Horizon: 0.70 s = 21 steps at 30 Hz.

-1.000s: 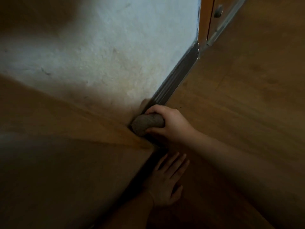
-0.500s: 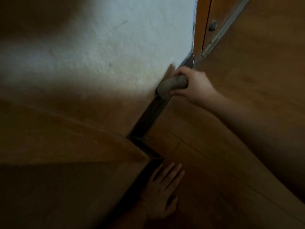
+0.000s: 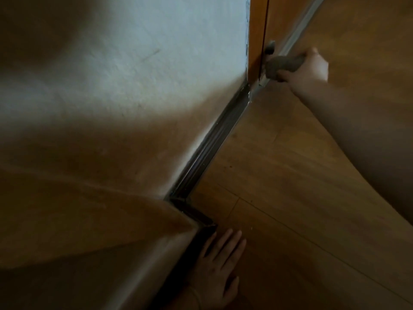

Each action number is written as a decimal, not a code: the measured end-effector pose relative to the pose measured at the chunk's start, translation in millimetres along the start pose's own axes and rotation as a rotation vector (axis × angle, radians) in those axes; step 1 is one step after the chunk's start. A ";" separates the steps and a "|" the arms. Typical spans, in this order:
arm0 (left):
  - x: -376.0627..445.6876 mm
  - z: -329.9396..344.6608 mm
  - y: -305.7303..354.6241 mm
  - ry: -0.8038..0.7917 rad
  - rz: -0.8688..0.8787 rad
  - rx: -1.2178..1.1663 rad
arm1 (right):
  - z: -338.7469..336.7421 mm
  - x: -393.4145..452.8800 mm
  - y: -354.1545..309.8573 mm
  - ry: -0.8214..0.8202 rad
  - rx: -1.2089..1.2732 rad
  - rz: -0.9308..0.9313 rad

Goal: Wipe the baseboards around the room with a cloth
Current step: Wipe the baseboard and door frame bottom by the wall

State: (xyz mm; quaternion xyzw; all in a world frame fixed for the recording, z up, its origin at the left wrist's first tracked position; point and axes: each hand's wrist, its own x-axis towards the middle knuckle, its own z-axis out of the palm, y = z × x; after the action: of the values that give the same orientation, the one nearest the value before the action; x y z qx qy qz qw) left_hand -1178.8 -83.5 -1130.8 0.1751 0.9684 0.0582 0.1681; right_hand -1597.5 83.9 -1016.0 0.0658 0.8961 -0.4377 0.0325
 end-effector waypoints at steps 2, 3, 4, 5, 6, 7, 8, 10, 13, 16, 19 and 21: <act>-0.4 -0.2 0.1 -0.001 0.000 -0.006 | 10.0 -28.0 7.0 -0.082 -0.018 -0.101; -0.5 -0.6 0.3 0.009 0.002 -0.012 | 17.6 -48.2 12.5 -0.148 -0.044 -0.153; -0.7 -1.5 0.5 0.019 0.007 -0.023 | 25.3 -70.6 18.9 -0.230 -0.070 -0.191; -1.0 -2.8 0.6 0.025 0.012 -0.039 | 33.4 -93.1 25.9 -0.335 -0.096 -0.227; -1.6 -3.9 0.7 0.025 0.015 -0.053 | 41.1 -115.1 32.3 -0.456 -0.117 -0.268; -1.7 -4.6 0.4 0.023 0.017 -0.059 | 49.9 -135.5 37.9 -0.577 -0.137 -0.318; -1.3 -5.0 0.1 0.017 0.014 -0.054 | 59.1 -153.6 41.7 -0.680 -0.152 -0.383; -1.0 -5.0 -0.1 0.001 0.010 -0.036 | 78.8 -181.5 43.5 -0.805 -0.158 -0.516; -0.6 -4.9 0.4 -0.006 0.006 -0.021 | 103.4 -199.9 33.1 -0.849 -0.144 -0.571; -0.9 -4.9 0.4 -0.004 0.007 0.004 | 115.4 -202.0 28.5 -0.855 -0.173 -0.540; -1.1 -6.6 0.7 0.003 0.001 0.010 | 114.5 -202.2 27.8 -0.864 -0.189 -0.546; -0.9 -7.3 1.1 0.004 0.000 0.007 | 109.5 -202.3 28.6 -0.900 -0.211 -0.556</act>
State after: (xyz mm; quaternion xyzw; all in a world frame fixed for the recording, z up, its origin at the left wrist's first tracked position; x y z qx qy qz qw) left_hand -1180.1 -83.1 -1123.5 0.1756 0.9689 0.0553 0.1653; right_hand -1393.2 -3.2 -1082.2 -0.3717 0.8162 -0.3225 0.3027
